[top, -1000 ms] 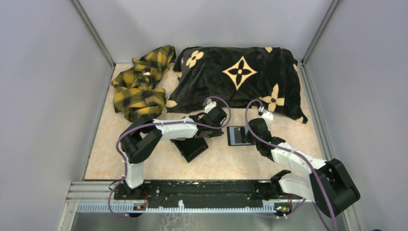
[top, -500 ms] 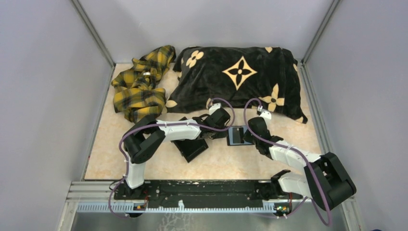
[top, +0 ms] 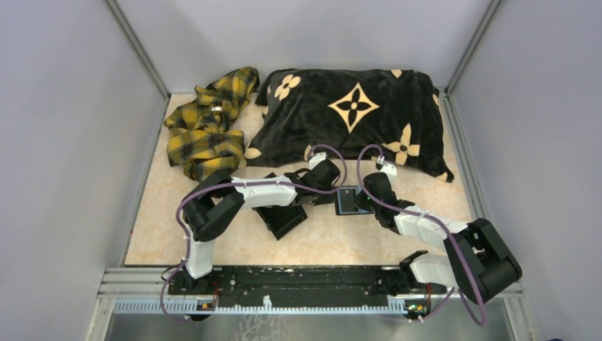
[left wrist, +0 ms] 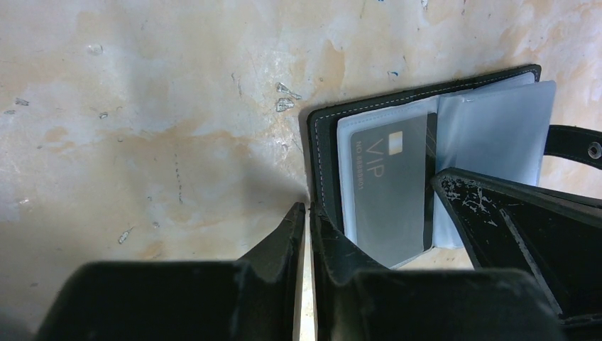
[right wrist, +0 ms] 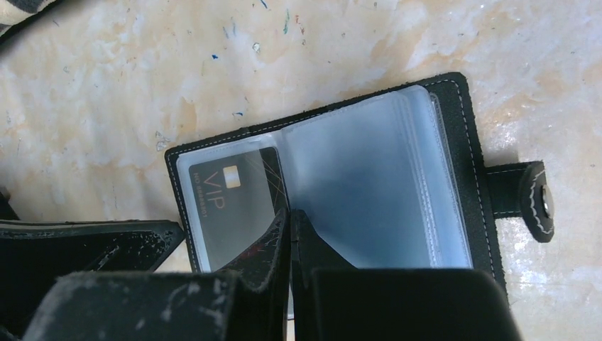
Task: Put the credit cards into the card holder
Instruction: Insert the credit card into the card holder.
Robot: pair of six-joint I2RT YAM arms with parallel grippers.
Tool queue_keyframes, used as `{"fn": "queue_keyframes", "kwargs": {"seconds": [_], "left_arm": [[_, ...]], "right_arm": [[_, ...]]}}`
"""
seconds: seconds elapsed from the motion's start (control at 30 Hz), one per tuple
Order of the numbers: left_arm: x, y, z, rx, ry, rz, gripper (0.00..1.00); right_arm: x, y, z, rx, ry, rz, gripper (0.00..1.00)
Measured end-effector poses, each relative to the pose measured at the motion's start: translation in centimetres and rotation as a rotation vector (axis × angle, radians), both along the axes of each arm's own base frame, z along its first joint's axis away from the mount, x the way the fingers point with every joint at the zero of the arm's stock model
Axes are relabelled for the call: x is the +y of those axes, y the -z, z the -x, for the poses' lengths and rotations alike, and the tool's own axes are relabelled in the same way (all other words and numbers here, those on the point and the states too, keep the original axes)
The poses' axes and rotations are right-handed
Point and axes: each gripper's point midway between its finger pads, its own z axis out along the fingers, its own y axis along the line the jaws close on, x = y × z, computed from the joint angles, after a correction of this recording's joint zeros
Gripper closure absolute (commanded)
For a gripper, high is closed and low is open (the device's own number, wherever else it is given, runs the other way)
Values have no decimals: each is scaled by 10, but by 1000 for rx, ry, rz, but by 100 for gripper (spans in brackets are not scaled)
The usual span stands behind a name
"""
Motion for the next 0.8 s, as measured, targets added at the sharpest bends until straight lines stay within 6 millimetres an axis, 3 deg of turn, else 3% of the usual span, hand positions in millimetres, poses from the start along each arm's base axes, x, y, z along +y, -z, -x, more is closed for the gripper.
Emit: {"fn": "queue_keyframes", "kwargs": {"seconds": [0.4,0.8], "left_arm": [[-3,0,1,-4,5,7,87],[-3,0,1,-5,5,8,87]], "right_arm": [[-2,-8,-1,-10,0,13,100],[-7,-4,-2,0,21,32,100]]}}
